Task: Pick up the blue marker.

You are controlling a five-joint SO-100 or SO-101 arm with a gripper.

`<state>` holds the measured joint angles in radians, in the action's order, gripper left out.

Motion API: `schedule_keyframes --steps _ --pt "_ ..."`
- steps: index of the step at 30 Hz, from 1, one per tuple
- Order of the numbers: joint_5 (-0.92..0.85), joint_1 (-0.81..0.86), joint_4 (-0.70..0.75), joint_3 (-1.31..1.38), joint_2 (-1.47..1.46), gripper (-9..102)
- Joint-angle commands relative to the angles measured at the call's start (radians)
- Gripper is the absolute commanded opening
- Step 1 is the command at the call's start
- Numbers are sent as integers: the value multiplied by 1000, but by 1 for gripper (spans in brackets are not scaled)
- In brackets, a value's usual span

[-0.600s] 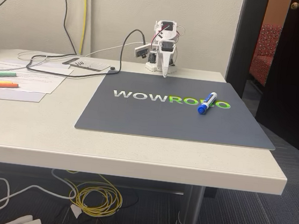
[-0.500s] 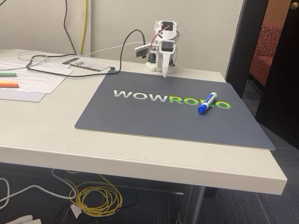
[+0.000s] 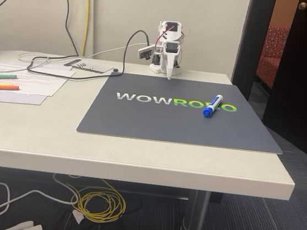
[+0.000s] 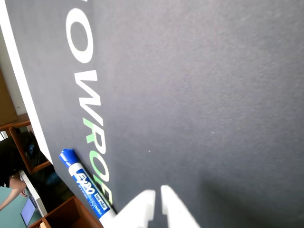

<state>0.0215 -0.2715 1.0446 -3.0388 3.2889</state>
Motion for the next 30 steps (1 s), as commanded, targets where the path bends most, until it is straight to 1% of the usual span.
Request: schedule_keyframes --steps 1,18,25,30 --pt "-11 -8 3 -2 61 0" --pt "-6 -9 0 -2 61 0" --pt "-38 29 -109 71 60 0" --pt "-183 14 -176 103 55 0"
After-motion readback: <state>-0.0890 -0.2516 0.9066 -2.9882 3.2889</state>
